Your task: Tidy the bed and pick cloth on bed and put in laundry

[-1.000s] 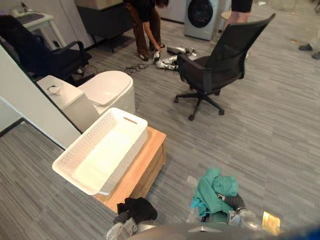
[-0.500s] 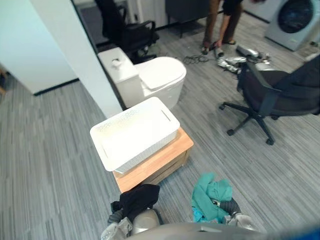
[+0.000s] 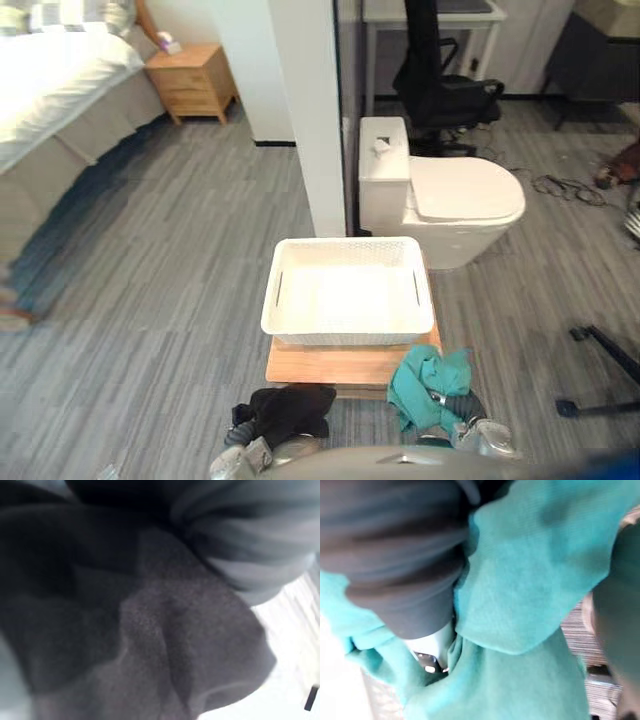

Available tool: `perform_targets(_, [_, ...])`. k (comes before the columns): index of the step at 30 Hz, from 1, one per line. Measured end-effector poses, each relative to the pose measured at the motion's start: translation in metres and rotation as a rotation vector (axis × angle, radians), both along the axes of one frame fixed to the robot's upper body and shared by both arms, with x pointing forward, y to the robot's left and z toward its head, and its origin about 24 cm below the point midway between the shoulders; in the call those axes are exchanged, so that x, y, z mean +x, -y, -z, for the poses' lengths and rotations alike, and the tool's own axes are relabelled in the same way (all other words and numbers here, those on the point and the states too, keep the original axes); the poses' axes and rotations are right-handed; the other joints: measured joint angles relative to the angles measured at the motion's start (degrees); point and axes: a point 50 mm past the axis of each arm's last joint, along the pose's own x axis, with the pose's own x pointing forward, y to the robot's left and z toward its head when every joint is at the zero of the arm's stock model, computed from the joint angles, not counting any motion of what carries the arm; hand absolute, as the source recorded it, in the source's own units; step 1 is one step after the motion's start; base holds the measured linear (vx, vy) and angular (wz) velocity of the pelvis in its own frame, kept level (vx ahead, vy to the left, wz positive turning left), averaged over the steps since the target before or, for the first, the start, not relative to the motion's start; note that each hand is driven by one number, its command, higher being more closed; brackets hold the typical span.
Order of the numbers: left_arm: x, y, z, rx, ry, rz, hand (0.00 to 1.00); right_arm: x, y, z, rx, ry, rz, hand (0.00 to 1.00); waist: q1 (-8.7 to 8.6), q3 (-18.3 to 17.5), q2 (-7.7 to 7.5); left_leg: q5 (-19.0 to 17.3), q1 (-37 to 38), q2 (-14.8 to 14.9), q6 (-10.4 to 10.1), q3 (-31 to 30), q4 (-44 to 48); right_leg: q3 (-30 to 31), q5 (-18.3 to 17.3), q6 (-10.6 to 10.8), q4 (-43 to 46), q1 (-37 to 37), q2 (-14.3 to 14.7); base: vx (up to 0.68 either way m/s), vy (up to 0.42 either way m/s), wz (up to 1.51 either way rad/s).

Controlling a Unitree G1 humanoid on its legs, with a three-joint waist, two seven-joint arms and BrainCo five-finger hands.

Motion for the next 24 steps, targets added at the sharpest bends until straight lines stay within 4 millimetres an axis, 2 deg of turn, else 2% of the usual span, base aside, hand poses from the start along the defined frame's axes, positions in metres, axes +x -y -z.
perform_targets(3, [-0.002, -0.005, -0.001, 0.017, -0.001, 0.000, 1.00, 0.001, 0.002, 0.001, 0.013, -0.016, 0.048, 1.00, -0.10, -0.4, -1.15, 1.6, 0.9, -0.9, 0.3, 0.5, -2.8, 0.0, 0.1, -0.1, -1.2, 0.5, -0.4, 0.03, -0.006, 0.03])
perform_targets(7, [-0.001, -0.013, -0.002, 0.073, -0.032, 0.126, 1.00, -0.010, 0.006, 0.005, 0.037, -0.052, 0.207, 1.00, -1.35, -0.9, -2.44, 6.3, 2.4, -3.4, 1.3, 0.9, -9.6, -0.9, 1.4, 0.8, -3.8, 0.9, -1.8, 0.00, 0.058, 0.15])
perform_targets(11, [0.000, -0.018, -0.002, 0.111, -0.060, 0.217, 1.00, -0.018, 0.012, 0.006, 0.022, -0.071, 0.400, 1.00, -2.01, -0.8, -2.66, 7.4, 2.9, -4.0, 1.7, 0.6, -11.1, -1.7, 3.0, 1.4, -5.4, 1.9, -2.1, -0.05, 0.056, 0.14])
perform_targets(13, [0.000, -0.019, -0.002, 0.119, -0.065, 0.235, 1.00, -0.018, 0.017, 0.005, 0.000, -0.064, 0.437, 1.00, -2.01, -0.9, -2.80, 7.4, 3.0, -4.3, 1.7, 0.5, -11.2, -1.7, 3.2, 1.5, -5.7, 2.2, -2.3, -0.12, 0.042, 0.05])
perform_targets(16, [-0.002, -0.024, -0.002, 0.124, -0.092, 0.240, 1.00, 0.000, 0.053, -0.011, -0.121, 0.050, 0.561, 1.00, -2.24, -0.9, -3.14, 8.1, 2.5, -5.3, 2.7, 0.4, -11.6, -1.6, 3.2, 1.6, -7.0, 2.3, -3.1, -0.15, 0.046, 0.04])
perform_targets(18, [-0.006, -0.024, -0.001, 0.121, -0.116, 0.261, 1.00, 0.022, 0.088, -0.034, -0.220, 0.179, 0.585, 1.00, -2.34, -0.9, -3.16, 8.1, 1.8, -5.8, 2.8, 0.4, -11.6, -1.5, 3.6, 2.4, -8.0, 2.2, -3.2, -0.14, 0.070, 0.02])
perform_targets(19, [-0.011, -0.024, -0.001, 0.118, -0.134, 0.268, 1.00, 0.040, 0.108, -0.053, -0.278, 0.275, 0.574, 1.00, -2.50, -0.9, -3.03, 7.9, 1.7, -5.8, 3.1, 0.6, -11.6, -1.3, 3.9, 2.9, -9.0, 2.3, -3.2, -0.10, 0.075, -0.06])
perform_targets(21, [-0.020, -0.024, 0.001, 0.113, -0.159, 0.266, 1.00, 0.073, 0.135, -0.090, -0.351, 0.438, 0.539, 1.00, -2.57, -1.0, -3.04, 7.7, 1.6, -6.2, 3.4, 1.2, -11.6, -0.1, 4.0, 3.2, -10.7, 2.4, -3.1, -0.06, 0.090, -0.12])
perform_targets(22, [-0.021, -0.024, 0.001, 0.113, -0.166, 0.267, 1.00, 0.082, 0.141, -0.102, -0.370, 0.484, 0.527, 1.00, -2.64, -1.0, -3.06, 7.7, 1.4, -6.4, 3.5, 1.2, -11.6, 0.1, 4.1, 3.3, -11.1, 2.4, -3.1, -0.02, 0.089, -0.06])
perform_targets(24, [-0.026, -0.026, 0.001, 0.117, -0.180, 0.280, 1.00, 0.114, 0.154, -0.141, -0.414, 0.638, 0.476, 1.00, -3.16, -1.2, -3.17, 7.6, 0.3, -6.9, 3.9, 1.1, -11.6, 0.6, 4.4, 3.8, -11.8, 2.2, -3.2, 0.06, 0.080, 0.08])
